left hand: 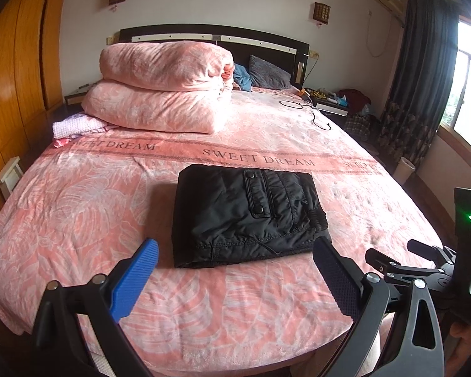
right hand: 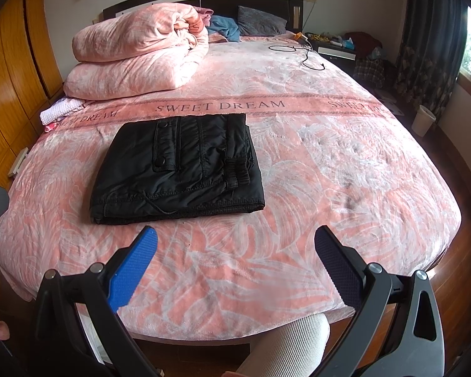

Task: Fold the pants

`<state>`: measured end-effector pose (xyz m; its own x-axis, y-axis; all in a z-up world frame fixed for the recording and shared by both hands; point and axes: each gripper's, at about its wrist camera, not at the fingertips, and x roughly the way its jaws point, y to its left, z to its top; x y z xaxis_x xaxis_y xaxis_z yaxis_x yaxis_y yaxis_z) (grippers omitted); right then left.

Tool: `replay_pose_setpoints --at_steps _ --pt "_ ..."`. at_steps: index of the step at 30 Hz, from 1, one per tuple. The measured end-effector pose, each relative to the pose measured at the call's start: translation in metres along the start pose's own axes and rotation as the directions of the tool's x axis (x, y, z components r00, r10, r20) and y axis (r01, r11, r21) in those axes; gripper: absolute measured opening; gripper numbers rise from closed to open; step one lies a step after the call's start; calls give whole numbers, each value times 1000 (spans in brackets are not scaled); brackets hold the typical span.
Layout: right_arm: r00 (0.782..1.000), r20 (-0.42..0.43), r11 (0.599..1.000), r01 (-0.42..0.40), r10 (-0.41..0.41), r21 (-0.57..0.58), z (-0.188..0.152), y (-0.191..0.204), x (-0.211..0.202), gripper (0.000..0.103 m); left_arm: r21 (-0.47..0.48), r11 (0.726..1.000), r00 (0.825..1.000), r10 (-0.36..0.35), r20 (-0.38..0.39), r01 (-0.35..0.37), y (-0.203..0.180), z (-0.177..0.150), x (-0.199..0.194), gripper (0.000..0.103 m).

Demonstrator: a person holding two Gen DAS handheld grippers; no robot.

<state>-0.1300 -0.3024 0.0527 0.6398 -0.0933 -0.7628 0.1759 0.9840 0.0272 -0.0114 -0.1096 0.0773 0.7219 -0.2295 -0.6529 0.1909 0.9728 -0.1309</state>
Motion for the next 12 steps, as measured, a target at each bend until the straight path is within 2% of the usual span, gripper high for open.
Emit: replay_pose_setpoints --at_steps 3,9,12 --pt "1000 -1 1000 0 0 3 1 -1 1 100 -8 1000 1000 5 -5 -5 1 -2 2 99" --pt "1000 -8 1000 -1 1 0 -1 -2 4 100 50 997 996 59 65 -63 -9 -4 -8 99" --pt "1000 -9 1000 -1 1 -2 -2 -2 5 100 37 998 996 54 70 -57 -9 -3 -10 99"
